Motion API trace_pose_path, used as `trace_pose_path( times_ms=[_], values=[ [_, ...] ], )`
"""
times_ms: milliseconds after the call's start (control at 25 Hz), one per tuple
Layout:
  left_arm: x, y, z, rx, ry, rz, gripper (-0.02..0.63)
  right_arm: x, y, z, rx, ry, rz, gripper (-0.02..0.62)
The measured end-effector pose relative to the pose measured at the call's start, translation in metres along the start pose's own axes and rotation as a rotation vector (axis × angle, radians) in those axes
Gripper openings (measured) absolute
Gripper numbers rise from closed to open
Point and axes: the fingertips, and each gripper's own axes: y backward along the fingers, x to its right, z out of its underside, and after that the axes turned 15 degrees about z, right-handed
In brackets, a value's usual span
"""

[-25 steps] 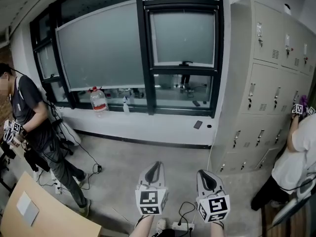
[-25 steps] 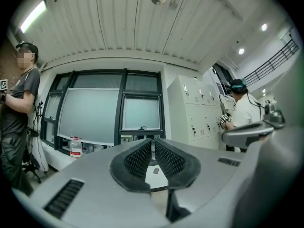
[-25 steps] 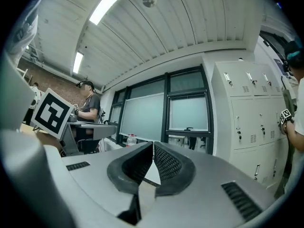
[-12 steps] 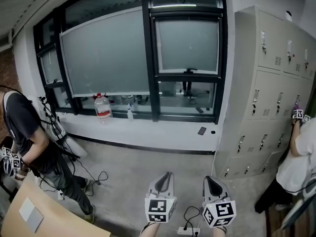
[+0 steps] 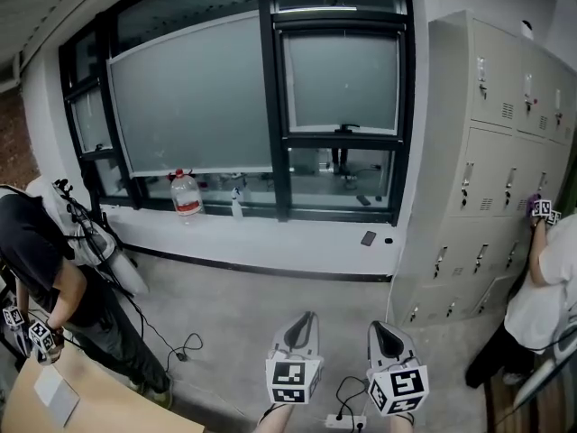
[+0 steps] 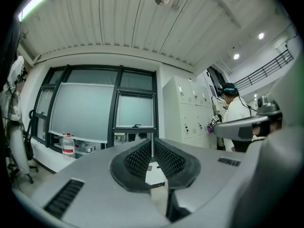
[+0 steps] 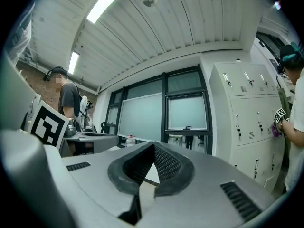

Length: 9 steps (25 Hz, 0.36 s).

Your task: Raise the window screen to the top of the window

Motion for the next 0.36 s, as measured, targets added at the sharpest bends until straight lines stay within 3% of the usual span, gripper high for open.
trace_pose_path(
  times_ms=[360],
  values=[
    [0.024, -0.018, 0.009, -0.046, -0.039, 0.090, 0.026, -0.002, -0.008, 0.008, -0.022, 0.038, -0.008, 0.006]
  ],
)
